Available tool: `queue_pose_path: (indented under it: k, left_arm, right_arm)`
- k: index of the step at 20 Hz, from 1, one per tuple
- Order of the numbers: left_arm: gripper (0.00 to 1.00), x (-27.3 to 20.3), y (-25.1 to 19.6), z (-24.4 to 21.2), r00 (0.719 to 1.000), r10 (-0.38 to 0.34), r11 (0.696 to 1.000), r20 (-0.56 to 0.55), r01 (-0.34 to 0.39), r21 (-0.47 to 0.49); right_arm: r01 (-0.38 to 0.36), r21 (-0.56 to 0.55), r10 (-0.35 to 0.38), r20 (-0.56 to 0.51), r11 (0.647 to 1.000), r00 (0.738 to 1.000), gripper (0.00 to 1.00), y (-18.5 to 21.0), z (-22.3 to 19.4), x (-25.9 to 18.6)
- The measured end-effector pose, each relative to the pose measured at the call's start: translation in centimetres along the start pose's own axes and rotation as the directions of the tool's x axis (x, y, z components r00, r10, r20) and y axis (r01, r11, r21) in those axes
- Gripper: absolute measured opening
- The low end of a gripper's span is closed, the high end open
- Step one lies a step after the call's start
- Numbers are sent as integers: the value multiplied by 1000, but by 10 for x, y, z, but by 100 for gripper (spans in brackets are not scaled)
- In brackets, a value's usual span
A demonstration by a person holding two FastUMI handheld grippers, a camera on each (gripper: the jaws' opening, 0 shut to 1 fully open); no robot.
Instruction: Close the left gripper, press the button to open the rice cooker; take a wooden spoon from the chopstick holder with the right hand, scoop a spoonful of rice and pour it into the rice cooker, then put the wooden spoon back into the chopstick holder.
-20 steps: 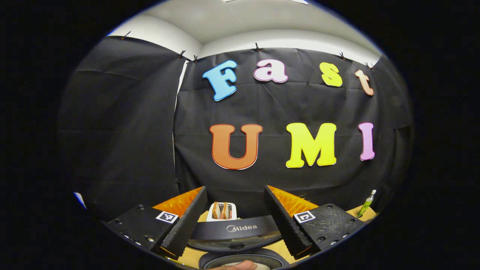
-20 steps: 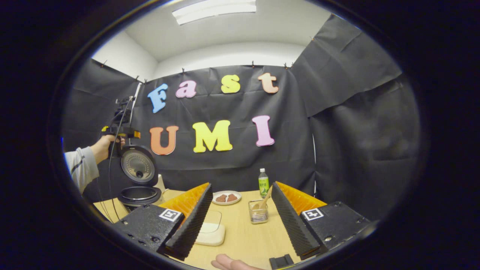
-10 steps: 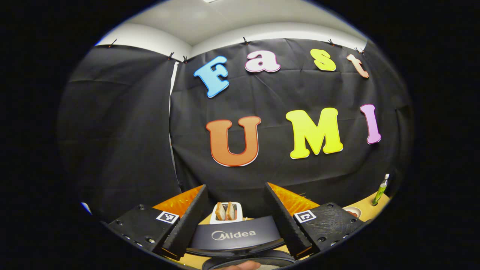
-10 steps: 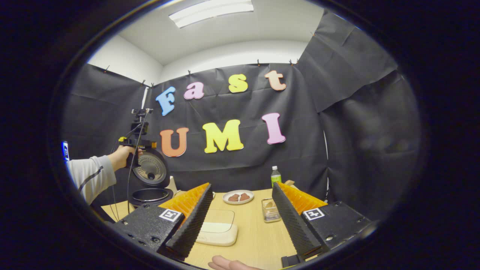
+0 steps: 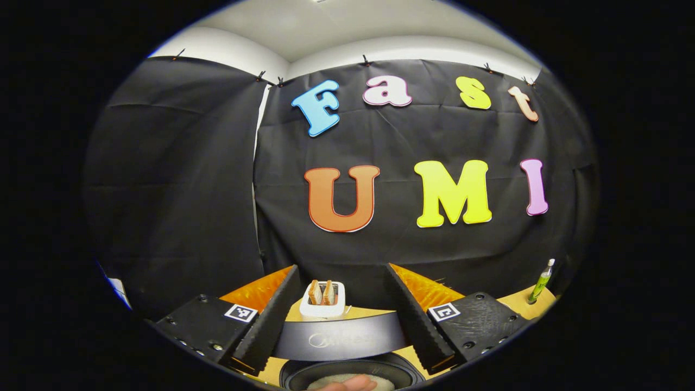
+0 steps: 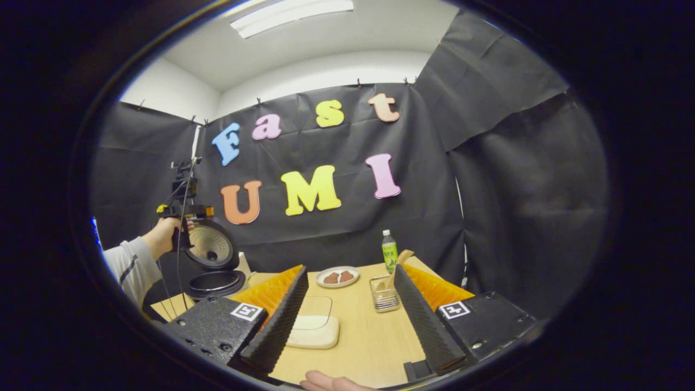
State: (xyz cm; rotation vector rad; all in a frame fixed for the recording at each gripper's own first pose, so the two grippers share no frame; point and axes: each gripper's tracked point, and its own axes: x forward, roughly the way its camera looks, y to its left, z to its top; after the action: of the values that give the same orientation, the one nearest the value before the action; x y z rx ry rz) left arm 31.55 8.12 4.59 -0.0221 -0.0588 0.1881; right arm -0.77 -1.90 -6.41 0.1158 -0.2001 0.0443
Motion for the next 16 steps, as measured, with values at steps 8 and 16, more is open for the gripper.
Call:
queue_pose_path:
  k: [8, 16]
  left_arm:
    - [100, -46, -14, -31, 1000, -15, 1000, 25, 15, 3]
    - [98, -71, -22, -124, 985, -47, 998, -167, 38, -57]
  right_arm:
    - [-9, 26, 9, 17, 1000, 1000, 100, 3, 15, -19]
    - [-2, 11, 2, 2, 1000, 1000, 100, 0, 11, -23]
